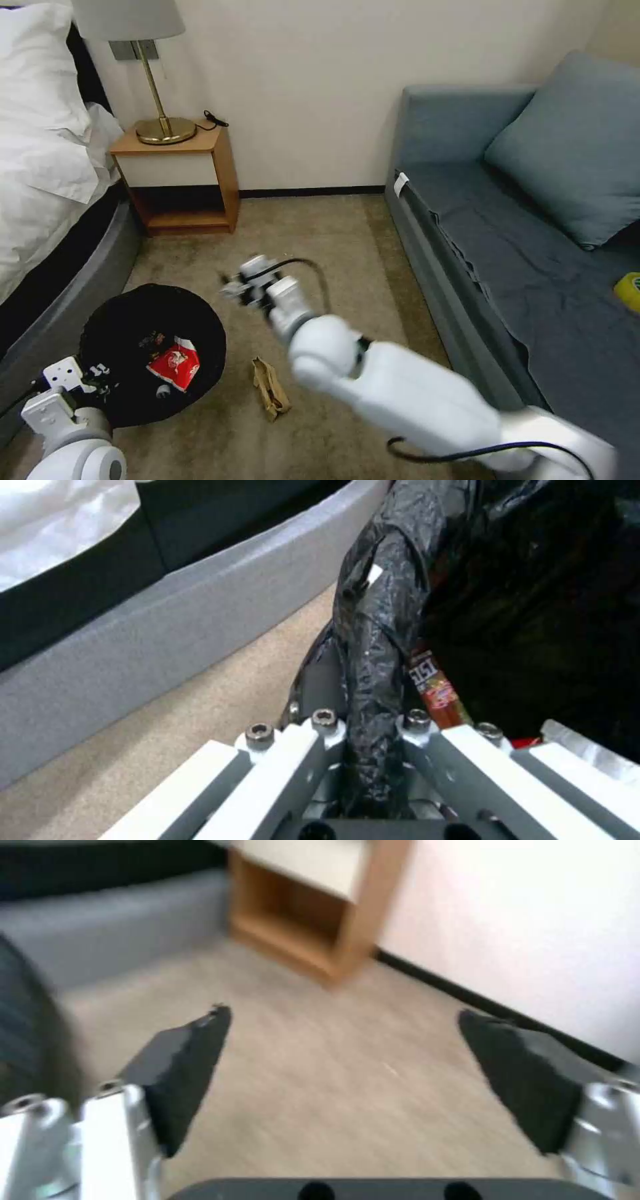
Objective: Pick up the trash bin, then pick up the garbage on the floor and place it into the trash bin.
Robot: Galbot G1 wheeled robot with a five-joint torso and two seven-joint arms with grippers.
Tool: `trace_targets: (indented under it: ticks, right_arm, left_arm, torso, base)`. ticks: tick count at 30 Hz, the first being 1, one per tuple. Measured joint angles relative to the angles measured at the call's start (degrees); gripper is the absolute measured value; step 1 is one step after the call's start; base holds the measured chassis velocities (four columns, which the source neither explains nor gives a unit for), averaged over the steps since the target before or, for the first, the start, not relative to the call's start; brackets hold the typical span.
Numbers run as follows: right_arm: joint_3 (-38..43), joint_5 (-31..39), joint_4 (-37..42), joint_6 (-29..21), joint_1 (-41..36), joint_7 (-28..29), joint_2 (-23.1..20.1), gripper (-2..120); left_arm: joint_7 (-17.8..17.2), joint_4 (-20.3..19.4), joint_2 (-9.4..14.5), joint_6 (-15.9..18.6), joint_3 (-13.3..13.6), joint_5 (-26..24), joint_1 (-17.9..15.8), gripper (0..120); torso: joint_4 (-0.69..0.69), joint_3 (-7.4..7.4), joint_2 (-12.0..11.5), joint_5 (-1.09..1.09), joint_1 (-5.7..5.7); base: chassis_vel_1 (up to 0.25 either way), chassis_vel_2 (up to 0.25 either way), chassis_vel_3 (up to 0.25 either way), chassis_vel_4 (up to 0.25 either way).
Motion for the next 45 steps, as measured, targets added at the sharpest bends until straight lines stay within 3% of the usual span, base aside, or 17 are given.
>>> trace_targets:
  ticks: [4, 7, 10, 16, 28, 45]
  right_arm:
    - [-1.43, -0.81, -1.68, -3.29, -0.88, -2.93, -4.34, 99]
    - [-3.09, 2.62, -2.48, -5.87, -0.94, -3.92, -4.62, 100]
    - [-6.6, 10.5, -5.44, -8.29, 0.01, -4.06, -2.34, 100]
    - [-13.77, 16.11, -13.29, -8.45, 3.05, -4.15, 3.79, 100]
    - [-27.79, 13.64, -28.08, -6.05, 5.37, -5.33, 12.04, 100]
    - [-29.5, 6.99, -39.41, -1.61, 1.8, -7.5, 16.31, 96]
  left_arm:
    - [0.03, -0.08, 0.06, -0.01, -0.06, -0.02, -0.11, 2]
    - [0.05, -0.09, 0.04, -0.01, 0.08, -0.02, -0.15, 2]
    - [0.05, -0.09, -0.16, -0.09, 0.32, 0.09, -0.1, 2]
    - [0.07, -0.36, -0.39, -0.25, 0.37, 0.21, 0.22, 2]
    - [0.18, 0.03, -0.48, -0.96, -0.9, -0.31, 0.33, 2]
    - [0.3, 1.34, -0.38, -1.3, -0.98, 0.14, -0.47, 2]
  torso:
    - [-0.03, 0.0, 0.0, -0.01, 0.0]
    - [-0.01, 0.0, 0.0, -0.02, 0.0]
    - [0.0, 0.0, 0.0, -0.03, 0.0]
    - [0.02, 0.0, 0.0, -0.03, 0.0]
    - [0.01, 0.0, 0.0, -0.05, 0.0]
    - [0.0, 0.0, 0.0, -0.03, 0.0]
  base:
    - [0.0, 0.0, 0.0, 0.0]
    - [0.0, 0.0, 0.0, 0.0]
    - [0.0, 0.0, 0.0, 0.0]
    - [0.0, 0.0, 0.0, 0.0]
    - [0.0, 0.0, 0.0, 0.0]
    - [0.0, 0.0, 0.0, 0.0]
